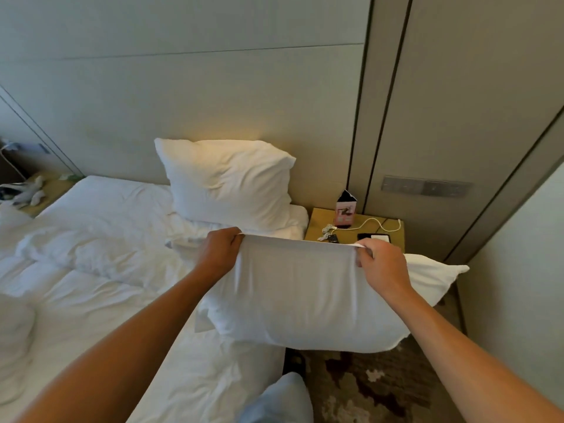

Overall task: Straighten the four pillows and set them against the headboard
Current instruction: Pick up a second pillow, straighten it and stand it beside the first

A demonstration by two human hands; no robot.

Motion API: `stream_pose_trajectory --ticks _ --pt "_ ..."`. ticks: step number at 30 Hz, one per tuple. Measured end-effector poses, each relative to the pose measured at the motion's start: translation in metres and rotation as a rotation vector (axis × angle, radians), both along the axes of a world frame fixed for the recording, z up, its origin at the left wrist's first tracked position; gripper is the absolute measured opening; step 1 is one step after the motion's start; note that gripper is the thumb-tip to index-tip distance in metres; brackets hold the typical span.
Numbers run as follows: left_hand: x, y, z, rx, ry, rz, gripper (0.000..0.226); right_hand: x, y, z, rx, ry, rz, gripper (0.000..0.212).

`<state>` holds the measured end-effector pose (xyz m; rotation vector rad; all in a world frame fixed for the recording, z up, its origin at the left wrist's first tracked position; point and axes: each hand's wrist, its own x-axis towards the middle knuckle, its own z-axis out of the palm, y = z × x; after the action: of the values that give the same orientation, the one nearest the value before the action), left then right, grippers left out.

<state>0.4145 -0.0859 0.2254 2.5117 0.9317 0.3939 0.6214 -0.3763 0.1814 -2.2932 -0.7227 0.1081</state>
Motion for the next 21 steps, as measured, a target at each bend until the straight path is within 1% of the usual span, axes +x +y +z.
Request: stream_pose_trajectory --ticks 5,11,16,19,21 --pt "0.033 0.046 -0.002 0.014 -0.01 -0.036 0.025 0.026 0.035 0.0 0.037 -0.016 -0.027 0.022" --pt "0.063 0.139 -0.004 0.006 -0.053 0.012 0.025 0.062 0.128 0.009 0.024 -0.06 0.004 0.021" --pt "0.078 0.216 -0.012 0.01 -0.001 0.017 0.027 0.082 0.209 0.003 -0.039 -0.003 0.026 0.019" --pt "0.081 0.252 -0.03 -0.03 0.039 0.029 0.026 0.083 0.246 -0.015 -0.096 0.061 0.022 0.018" --pt "0.082 0.273 -0.046 -0.049 0.066 0.028 0.025 0.081 0.268 -0.028 -0.142 0.098 0.007 0.021"
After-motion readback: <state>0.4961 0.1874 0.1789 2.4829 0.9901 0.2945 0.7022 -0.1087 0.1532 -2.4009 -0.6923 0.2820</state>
